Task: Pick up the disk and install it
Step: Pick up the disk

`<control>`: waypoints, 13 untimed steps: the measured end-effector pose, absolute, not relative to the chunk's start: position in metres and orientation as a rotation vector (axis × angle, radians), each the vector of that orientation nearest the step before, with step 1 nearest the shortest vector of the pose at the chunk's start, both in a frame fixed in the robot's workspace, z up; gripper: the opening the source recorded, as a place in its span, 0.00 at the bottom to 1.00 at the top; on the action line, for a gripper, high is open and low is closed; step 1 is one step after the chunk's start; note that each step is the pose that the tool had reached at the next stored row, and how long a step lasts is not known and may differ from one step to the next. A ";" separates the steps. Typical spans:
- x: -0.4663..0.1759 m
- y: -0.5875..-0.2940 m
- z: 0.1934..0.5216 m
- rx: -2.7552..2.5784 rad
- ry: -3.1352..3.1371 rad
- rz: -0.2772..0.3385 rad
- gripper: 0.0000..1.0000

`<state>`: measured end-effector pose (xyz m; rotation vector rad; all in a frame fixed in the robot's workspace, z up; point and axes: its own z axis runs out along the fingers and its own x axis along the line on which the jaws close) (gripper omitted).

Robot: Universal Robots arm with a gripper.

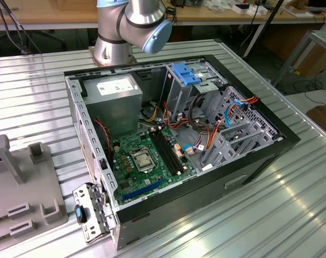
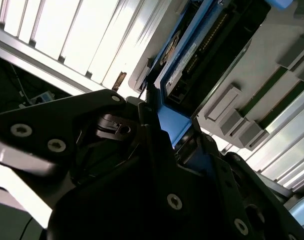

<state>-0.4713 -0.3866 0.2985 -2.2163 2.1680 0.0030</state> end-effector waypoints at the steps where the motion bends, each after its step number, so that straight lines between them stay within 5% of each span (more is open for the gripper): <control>1: -0.471 -0.387 0.299 -2.216 2.168 0.003 0.37; 13: -0.471 -0.387 0.299 -2.204 2.181 0.003 0.37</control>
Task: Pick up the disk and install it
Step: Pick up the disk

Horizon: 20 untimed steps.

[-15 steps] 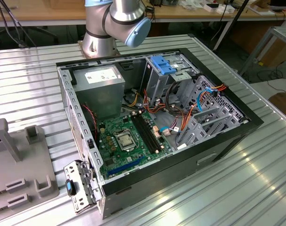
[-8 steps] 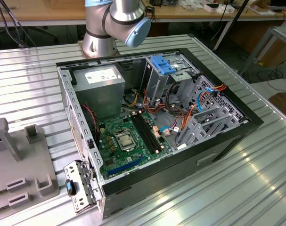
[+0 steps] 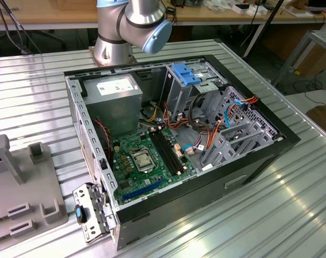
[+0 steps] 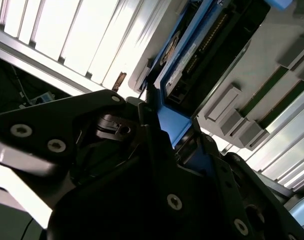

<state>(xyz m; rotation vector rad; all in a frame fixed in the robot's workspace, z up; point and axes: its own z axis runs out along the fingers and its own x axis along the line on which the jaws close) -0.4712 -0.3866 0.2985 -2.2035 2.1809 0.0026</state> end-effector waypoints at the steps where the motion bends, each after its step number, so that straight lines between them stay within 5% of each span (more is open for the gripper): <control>1: -0.471 -0.387 0.298 -2.196 2.188 0.002 0.37; 20: -0.471 -0.387 0.298 -2.184 2.200 0.002 0.37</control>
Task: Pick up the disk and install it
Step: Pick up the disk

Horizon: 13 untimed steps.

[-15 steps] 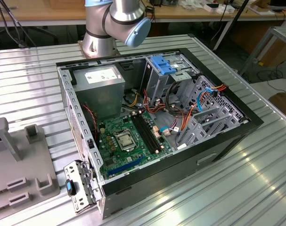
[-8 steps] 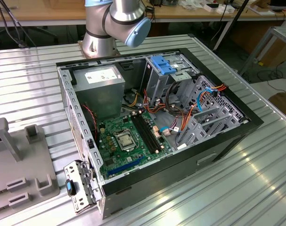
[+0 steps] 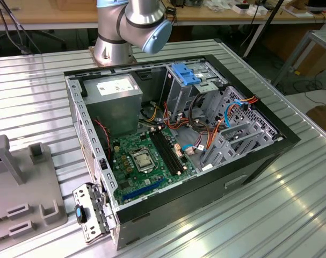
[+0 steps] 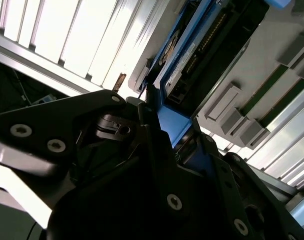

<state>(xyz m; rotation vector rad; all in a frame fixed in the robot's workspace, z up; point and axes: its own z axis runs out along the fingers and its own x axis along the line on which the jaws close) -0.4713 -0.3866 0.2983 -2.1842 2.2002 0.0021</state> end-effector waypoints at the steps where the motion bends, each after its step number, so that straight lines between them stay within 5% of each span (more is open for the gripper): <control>1: -0.471 -0.387 0.298 -2.184 2.200 0.002 0.37; 13: -0.470 -0.387 0.298 -2.185 2.201 0.003 0.37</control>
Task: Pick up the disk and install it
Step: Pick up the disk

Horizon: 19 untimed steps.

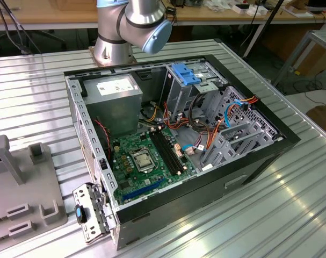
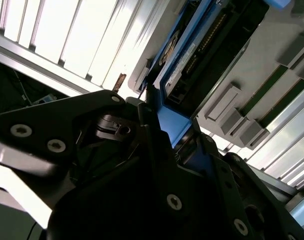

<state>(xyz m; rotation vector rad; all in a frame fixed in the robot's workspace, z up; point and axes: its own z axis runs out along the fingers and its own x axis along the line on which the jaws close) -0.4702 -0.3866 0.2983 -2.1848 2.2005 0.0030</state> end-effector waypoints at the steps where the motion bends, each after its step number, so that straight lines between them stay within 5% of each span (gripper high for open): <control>1: -0.470 -0.387 0.298 -2.185 2.200 0.003 0.37; 19: -0.470 -0.387 0.304 -2.187 2.198 0.003 0.37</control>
